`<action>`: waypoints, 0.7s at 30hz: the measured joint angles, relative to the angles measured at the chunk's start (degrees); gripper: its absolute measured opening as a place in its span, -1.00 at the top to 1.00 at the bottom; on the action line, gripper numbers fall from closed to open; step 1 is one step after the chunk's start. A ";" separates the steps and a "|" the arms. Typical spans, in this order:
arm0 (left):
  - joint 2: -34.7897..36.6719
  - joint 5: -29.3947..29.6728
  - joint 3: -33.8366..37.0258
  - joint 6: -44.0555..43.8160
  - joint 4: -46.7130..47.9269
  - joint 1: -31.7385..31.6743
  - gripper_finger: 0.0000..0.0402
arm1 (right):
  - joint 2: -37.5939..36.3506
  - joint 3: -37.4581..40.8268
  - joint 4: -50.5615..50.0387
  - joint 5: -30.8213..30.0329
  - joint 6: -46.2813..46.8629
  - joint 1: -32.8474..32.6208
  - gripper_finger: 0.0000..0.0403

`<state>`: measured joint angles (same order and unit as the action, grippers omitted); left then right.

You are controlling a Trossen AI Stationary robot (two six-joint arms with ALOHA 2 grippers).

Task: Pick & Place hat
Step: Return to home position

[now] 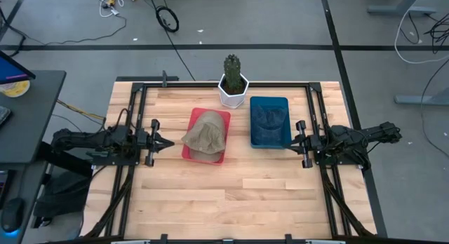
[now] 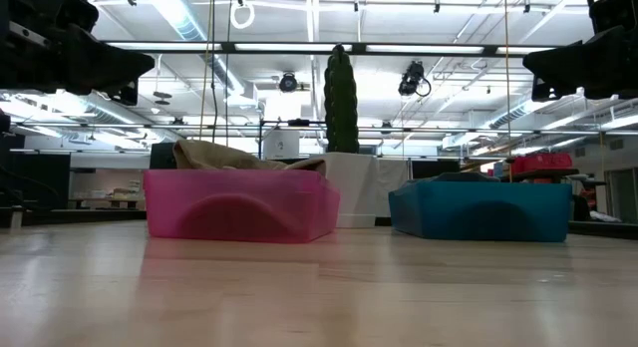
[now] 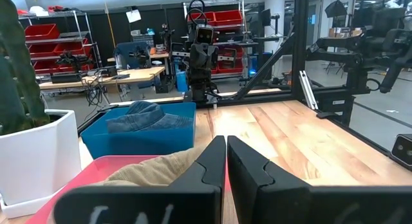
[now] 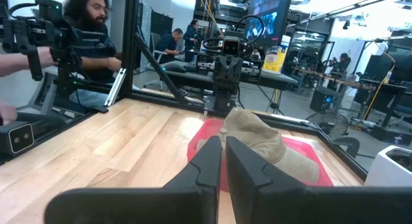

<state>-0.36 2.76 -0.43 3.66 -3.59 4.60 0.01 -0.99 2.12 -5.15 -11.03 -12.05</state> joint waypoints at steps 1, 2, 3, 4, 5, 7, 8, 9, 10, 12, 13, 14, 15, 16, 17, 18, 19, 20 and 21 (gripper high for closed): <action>0.00 -0.01 0.00 0.02 0.01 0.00 0.90 | 0.01 0.00 -0.01 0.00 0.00 0.00 0.88; 0.00 -0.02 0.00 0.02 0.02 0.00 0.90 | 0.02 0.00 -0.01 0.00 0.00 0.00 0.88; 0.00 -0.02 0.00 0.00 0.00 0.00 0.90 | 0.01 0.00 -0.01 0.00 0.00 0.00 0.88; 0.00 -0.01 0.00 0.01 0.00 0.00 0.90 | 0.01 0.00 -0.01 0.00 0.00 0.01 0.88; 0.00 -0.02 0.00 0.02 0.00 0.00 0.90 | 0.02 0.00 -0.01 0.00 0.00 0.00 0.88; -0.47 1.47 0.00 -0.02 -0.14 2.29 0.90 | 0.00 0.00 0.01 0.00 0.00 0.00 0.88; -0.71 1.99 0.00 0.01 -0.27 4.19 0.90 | 0.02 0.00 0.01 0.00 0.00 0.02 0.88; -0.86 2.01 0.00 0.02 -0.37 5.79 0.90 | 0.02 -0.01 0.01 0.00 0.00 0.00 0.88; -1.36 2.12 0.00 0.03 -0.75 7.07 0.90 | 0.00 0.00 0.03 0.00 0.00 0.00 0.88; -2.31 1.91 0.00 0.00 0.29 9.10 0.90 | 0.02 0.00 0.04 0.00 0.00 0.00 0.88; -2.36 1.78 0.00 0.00 0.18 9.82 0.90 | 0.02 0.00 0.05 -0.01 0.00 0.00 0.88; -2.32 1.77 0.00 0.02 0.16 10.43 0.90 | 0.00 0.00 0.05 -0.02 0.00 0.00 0.88; -2.24 1.76 0.00 0.02 -0.03 10.77 0.90 | 0.00 0.00 0.05 0.00 0.00 0.00 0.88; -2.20 1.77 0.00 0.01 0.08 11.07 0.90 | 0.00 0.00 0.05 0.00 0.00 0.00 0.88; -2.13 1.78 0.00 0.00 0.41 11.20 0.90 | 0.00 0.00 0.04 -0.01 0.00 0.00 0.88; -2.14 1.79 0.00 0.01 0.20 11.30 0.90 | 0.01 0.00 0.03 -0.01 0.00 0.01 0.88; -2.15 1.81 0.00 0.02 0.16 11.39 0.90 | 0.00 0.00 0.03 0.00 0.00 0.00 0.88; -2.23 1.79 0.00 0.02 0.31 11.39 0.90 | 0.00 0.00 0.03 -0.01 0.00 0.00 0.88; -2.25 1.81 0.00 0.00 0.58 11.39 0.90 | 0.00 0.00 0.03 -0.01 0.00 0.00 0.88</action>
